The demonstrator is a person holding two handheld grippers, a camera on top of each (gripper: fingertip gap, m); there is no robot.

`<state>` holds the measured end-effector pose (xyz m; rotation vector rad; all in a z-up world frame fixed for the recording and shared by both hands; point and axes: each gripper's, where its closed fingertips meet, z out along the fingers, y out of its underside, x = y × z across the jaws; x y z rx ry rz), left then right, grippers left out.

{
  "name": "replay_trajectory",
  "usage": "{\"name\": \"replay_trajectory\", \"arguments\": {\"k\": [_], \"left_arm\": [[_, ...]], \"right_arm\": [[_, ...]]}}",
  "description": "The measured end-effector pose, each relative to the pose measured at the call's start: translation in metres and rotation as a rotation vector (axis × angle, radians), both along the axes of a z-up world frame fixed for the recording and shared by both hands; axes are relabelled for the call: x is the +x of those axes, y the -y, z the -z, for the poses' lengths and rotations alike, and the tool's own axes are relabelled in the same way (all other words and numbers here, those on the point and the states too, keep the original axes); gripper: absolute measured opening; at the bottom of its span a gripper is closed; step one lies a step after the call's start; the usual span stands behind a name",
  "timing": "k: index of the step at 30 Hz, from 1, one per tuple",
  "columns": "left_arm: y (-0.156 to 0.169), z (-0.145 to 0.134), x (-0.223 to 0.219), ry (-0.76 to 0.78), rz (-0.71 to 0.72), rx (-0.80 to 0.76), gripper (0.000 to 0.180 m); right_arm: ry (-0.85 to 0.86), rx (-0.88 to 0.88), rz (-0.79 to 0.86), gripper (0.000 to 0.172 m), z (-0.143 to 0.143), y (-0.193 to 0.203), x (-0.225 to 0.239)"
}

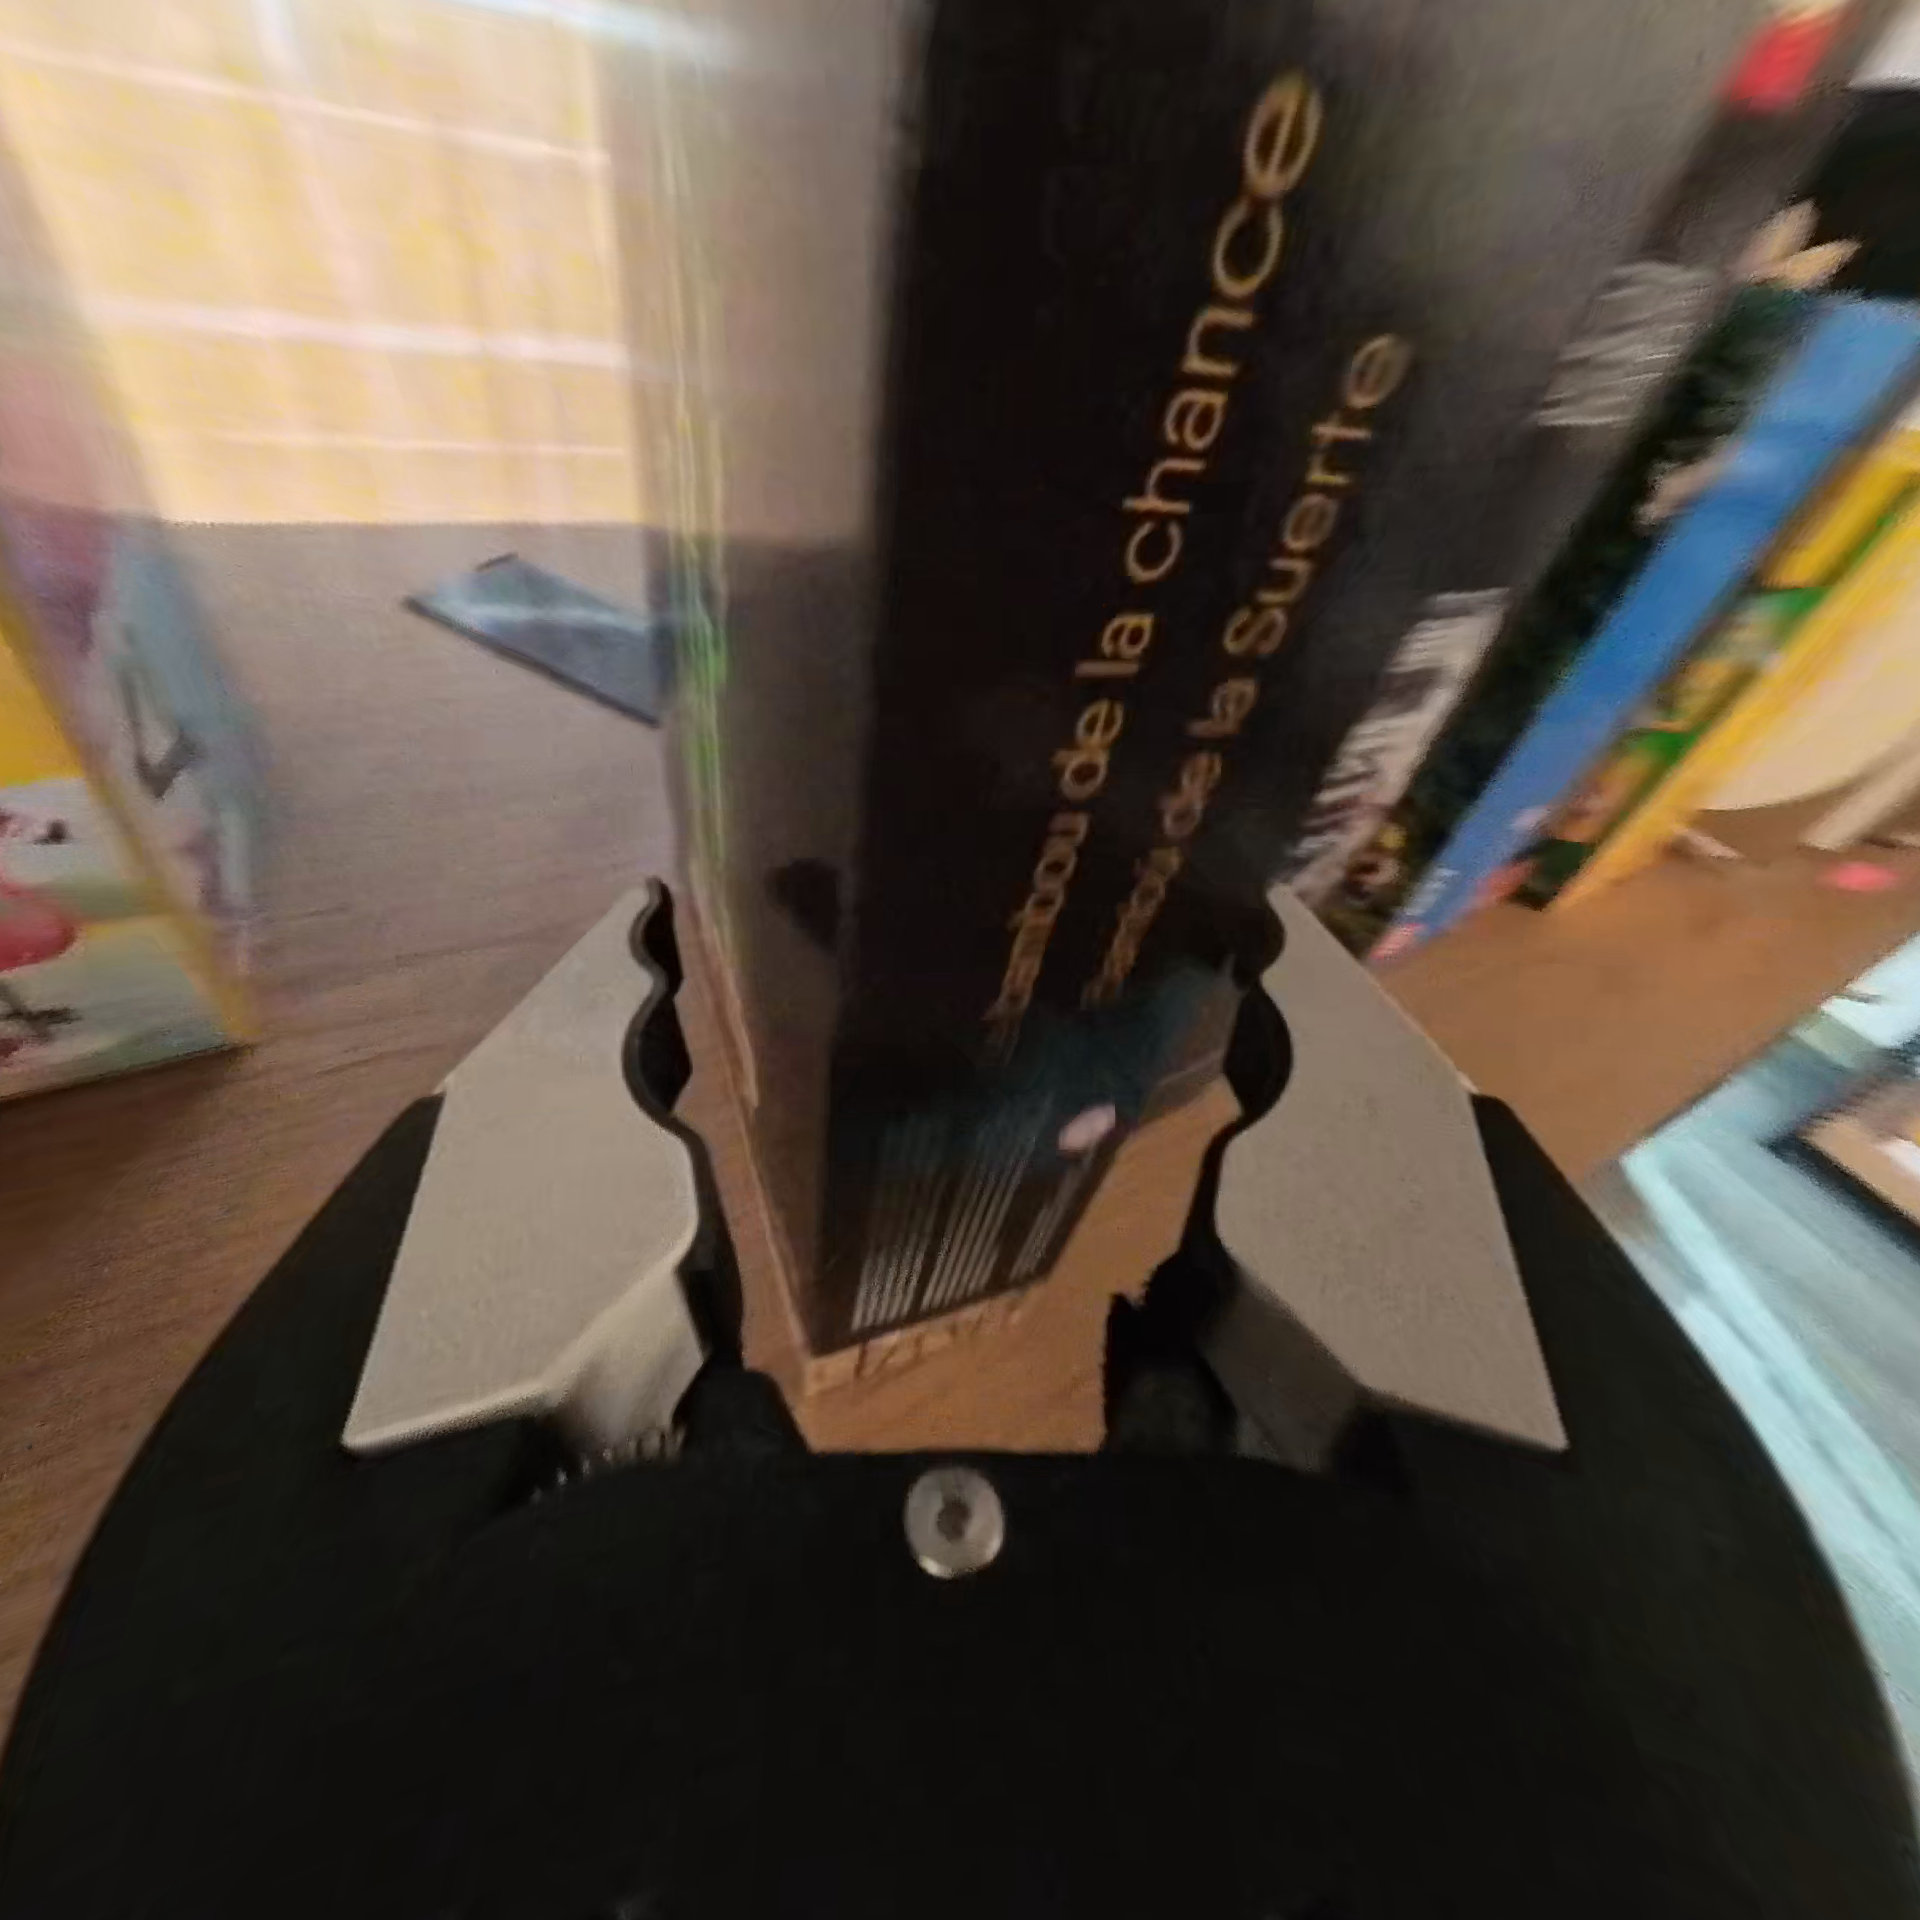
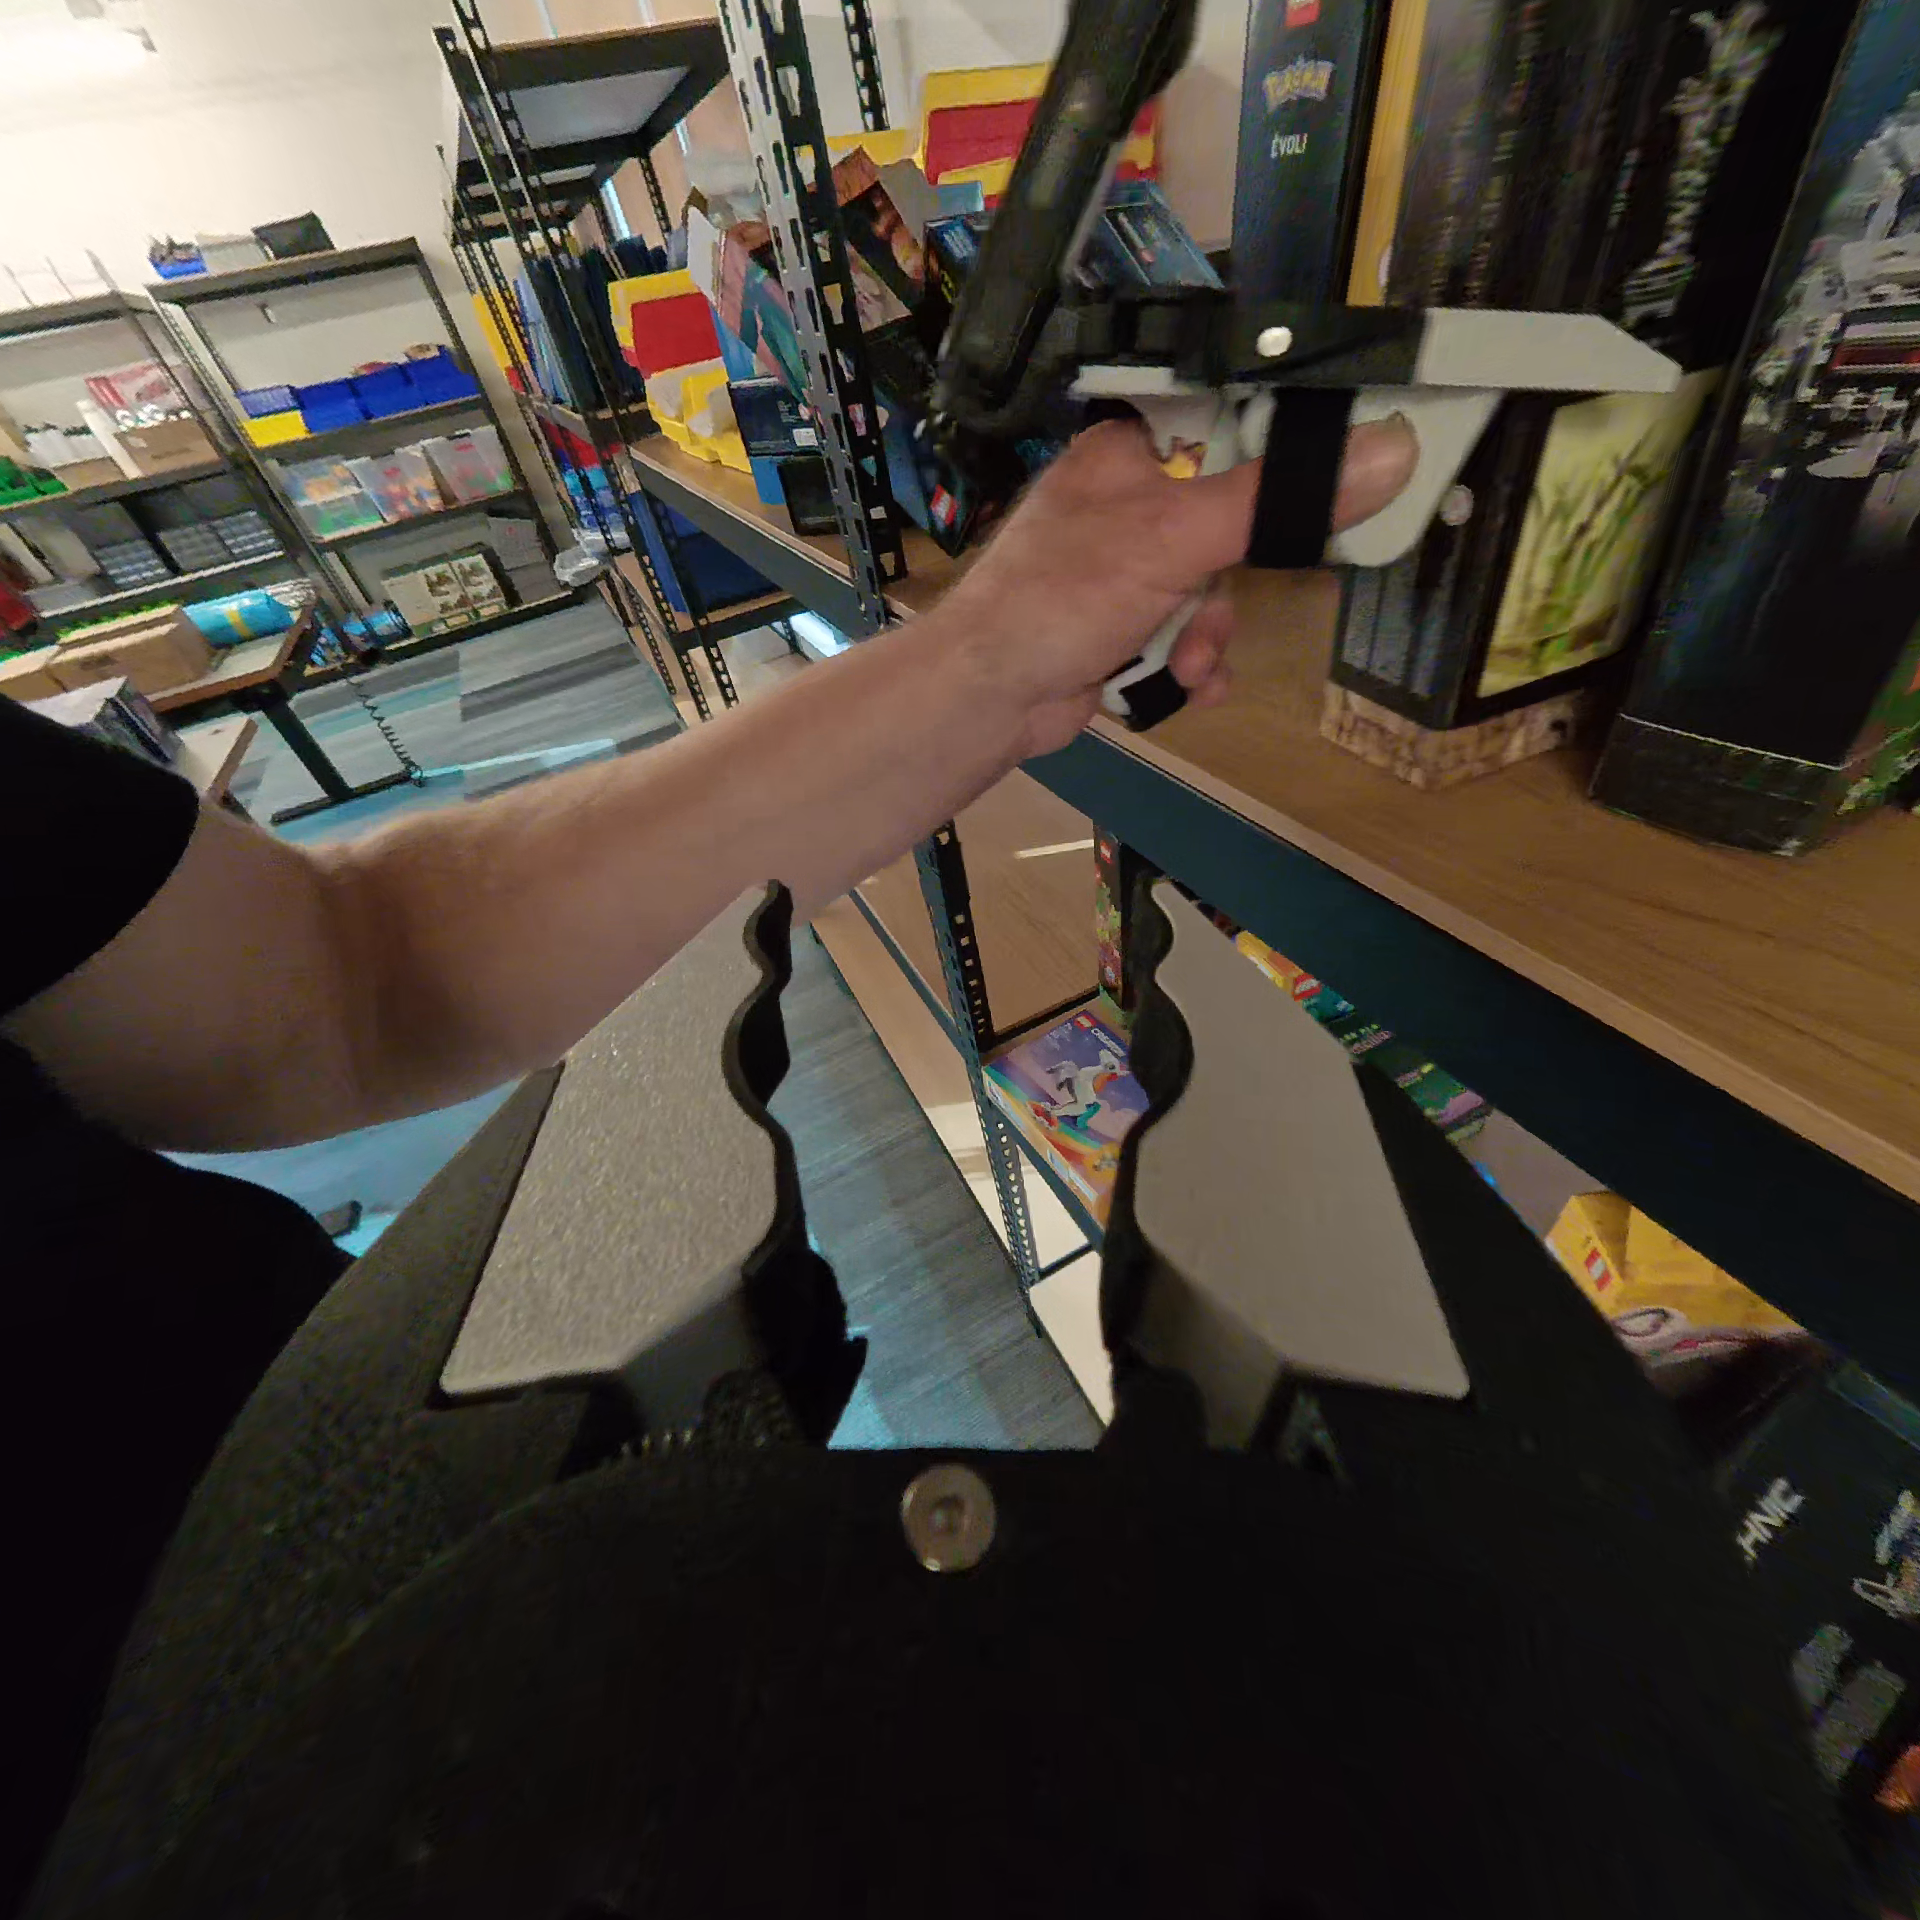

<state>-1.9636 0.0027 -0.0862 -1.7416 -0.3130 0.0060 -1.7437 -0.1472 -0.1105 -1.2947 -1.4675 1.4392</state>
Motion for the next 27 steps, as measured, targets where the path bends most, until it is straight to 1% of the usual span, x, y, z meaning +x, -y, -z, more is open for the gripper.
{"name": "replay_trajectory", "arguments": {"k": [1, 2, 3, 4, 5, 6, 8, 10, 11, 13, 16, 22, 24, 27], "left_arm": [[0.005, -0.008, 0.008, -0.015, 0.062, 0.056, 0.100], [0.012, -0.013, 0.015, -0.025, 0.137, 0.090, 0.095], [0.021, -0.016, 0.010, -0.030, 0.153, 0.100, 0.099], [0.030, -0.020, 0.008, -0.037, 0.201, 0.115, 0.098], [0.037, -0.021, 0.005, -0.026, 0.261, 0.106, 0.093], [0.040, -0.018, -0.007, 0.001, 0.260, 0.075, 0.099], [0.037, -0.016, -0.008, 0.022, 0.363, 0.037, 0.102], [0.021, -0.009, -0.004, -0.056, 0.412, -0.015, 0.109], [0.011, -0.004, 0.004, -0.103, 0.466, -0.040, 0.112], [-0.010, 0.007, 0.004, -0.157, 0.491, -0.095, 0.114], [-0.032, 0.007, 0.004, -0.130, 0.544, -0.083, 0.119], [-0.067, 0.010, -0.018, -0.159, 0.543, -0.125, 0.118], [-0.074, 0.010, -0.023, -0.152, 0.541, -0.116, 0.119], [-0.073, 0.010, -0.024, -0.151, 0.536, -0.100, 0.118]], "right_arm": [[-0.001, 0.008, 0.006, 0.064, -0.001, -0.004, 0.002], [-0.008, 0.008, 0.014, 0.064, -0.002, -0.008, 0.004], [-0.016, -0.002, 0.020, 0.064, -0.003, -0.012, 0.007], [-0.021, -0.014, 0.027, 0.064, -0.004, -0.017, 0.010], [-0.021, -0.025, 0.036, 0.063, -0.003, -0.021, 0.012], [-0.016, -0.035, 0.045, 0.063, 0.000, -0.025, 0.014], [0.004, -0.066, 0.049, 0.063, 0.008, -0.030, 0.016], [0.019, -0.093, 0.047, 0.062, 0.014, -0.032, 0.015], [0.027, -0.103, 0.042, 0.063, 0.017, -0.032, 0.013], [0.027, -0.124, 0.021, 0.063, 0.018, -0.029, 0.008], [0.025, -0.132, 0.002, 0.062, 0.017, -0.024, 0.000], [0.027, -0.156, 0.002, 0.060, 0.021, -0.018, -0.005], [0.031, -0.168, 0.007, 0.060, 0.023, -0.017, -0.005], [0.041, -0.178, 0.005, 0.060, 0.027, -0.015, -0.010]]}}
